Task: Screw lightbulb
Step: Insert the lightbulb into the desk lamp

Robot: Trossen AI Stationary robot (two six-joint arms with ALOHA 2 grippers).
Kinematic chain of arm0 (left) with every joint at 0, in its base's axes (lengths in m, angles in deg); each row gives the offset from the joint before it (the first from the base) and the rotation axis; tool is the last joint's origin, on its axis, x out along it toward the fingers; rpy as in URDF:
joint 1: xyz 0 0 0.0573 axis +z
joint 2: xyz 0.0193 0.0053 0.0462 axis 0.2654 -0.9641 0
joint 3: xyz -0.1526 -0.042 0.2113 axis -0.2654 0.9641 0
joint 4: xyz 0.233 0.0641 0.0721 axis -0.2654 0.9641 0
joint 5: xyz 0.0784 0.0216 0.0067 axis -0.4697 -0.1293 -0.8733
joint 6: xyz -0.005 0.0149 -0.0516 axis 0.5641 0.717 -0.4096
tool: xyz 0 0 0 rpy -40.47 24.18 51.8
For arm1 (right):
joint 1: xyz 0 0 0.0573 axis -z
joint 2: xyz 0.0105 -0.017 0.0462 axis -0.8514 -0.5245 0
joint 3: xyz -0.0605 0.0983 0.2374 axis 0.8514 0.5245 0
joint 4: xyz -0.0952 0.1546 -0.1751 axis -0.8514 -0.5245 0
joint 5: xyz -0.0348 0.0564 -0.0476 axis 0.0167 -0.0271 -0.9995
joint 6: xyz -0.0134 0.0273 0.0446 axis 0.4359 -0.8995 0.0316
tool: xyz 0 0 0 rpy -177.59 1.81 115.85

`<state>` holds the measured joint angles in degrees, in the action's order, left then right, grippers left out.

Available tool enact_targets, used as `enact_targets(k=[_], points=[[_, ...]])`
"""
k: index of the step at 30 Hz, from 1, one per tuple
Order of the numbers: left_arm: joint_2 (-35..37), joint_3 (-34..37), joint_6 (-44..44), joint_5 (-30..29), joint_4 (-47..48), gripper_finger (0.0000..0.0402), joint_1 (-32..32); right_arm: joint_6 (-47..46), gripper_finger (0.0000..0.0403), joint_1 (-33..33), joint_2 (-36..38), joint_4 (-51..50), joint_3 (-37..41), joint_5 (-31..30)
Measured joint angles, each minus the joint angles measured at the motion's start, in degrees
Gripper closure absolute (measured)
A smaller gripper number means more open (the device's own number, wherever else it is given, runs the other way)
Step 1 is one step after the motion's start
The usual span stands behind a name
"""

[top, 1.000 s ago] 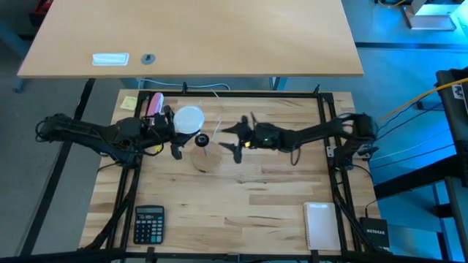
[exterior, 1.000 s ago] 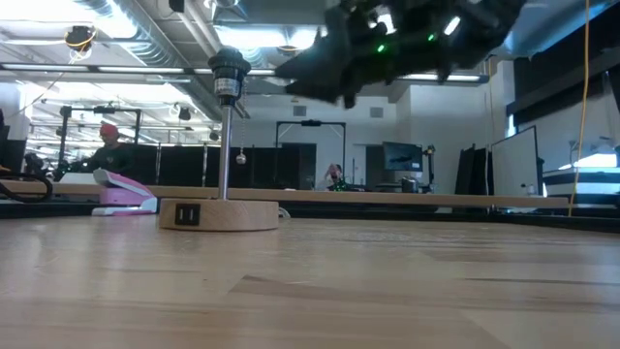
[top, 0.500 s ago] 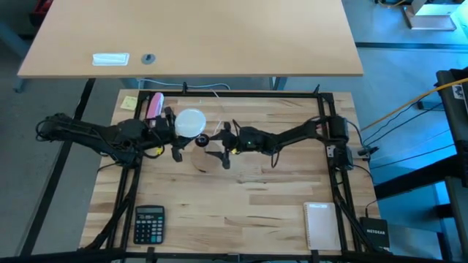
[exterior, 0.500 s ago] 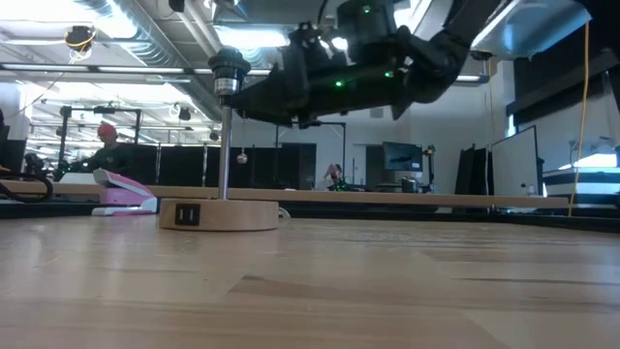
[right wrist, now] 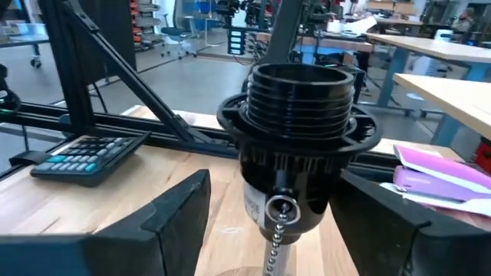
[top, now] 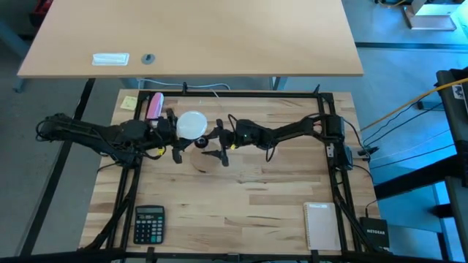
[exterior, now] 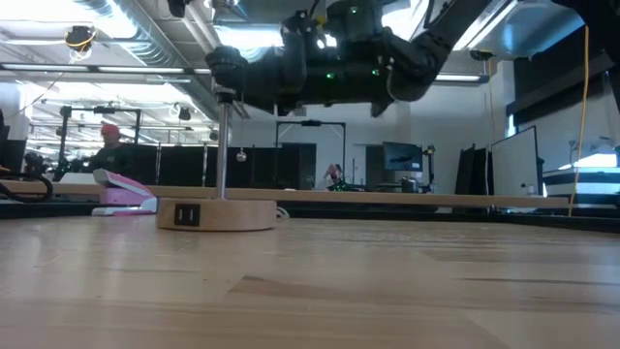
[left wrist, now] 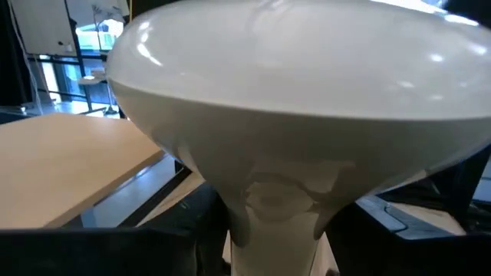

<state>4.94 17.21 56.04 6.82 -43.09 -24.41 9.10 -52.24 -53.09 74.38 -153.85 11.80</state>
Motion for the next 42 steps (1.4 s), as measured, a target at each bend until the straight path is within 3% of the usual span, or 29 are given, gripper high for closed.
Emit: enact_targets(k=[9, 18, 24, 29, 36, 42], points=[[-0.23, 0.0, -0.28, 0.07, -0.1, 0.0229, 0.0, 1.44, 0.0147, 0.04, -0.02, 0.23, -0.25, -1.69], [-1.41, 0.0, -0.11, 0.08, -0.1, 0.0229, 0.0, 2.78, 0.0219, -0.09, -0.87, 0.43, -0.84, -4.48], [-1.41, 0.0, -0.09, 0.08, -0.02, 0.0229, 0.0, 3.54, 0.0241, -0.11, -0.87, -2.78, -2.65, -5.23], [-1.43, 0.0, -0.11, -0.11, 0.08, 0.0229, 0.0, 4.07, 0.0255, -0.59, -0.87, -2.75, -2.78, -9.93], [-2.44, 0.0, -1.89, -12.44, 1.69, 0.0229, -1.14, 3.69, 0.0251, -2.4, -0.87, -2.55, -2.8, -21.01], [-8.77, -0.02, -3.92, -22.38, -0.22, 0.0229, -1.42, -1.99, 0.0256, -2.73, -0.87, -2.86, -2.8, -26.37]])
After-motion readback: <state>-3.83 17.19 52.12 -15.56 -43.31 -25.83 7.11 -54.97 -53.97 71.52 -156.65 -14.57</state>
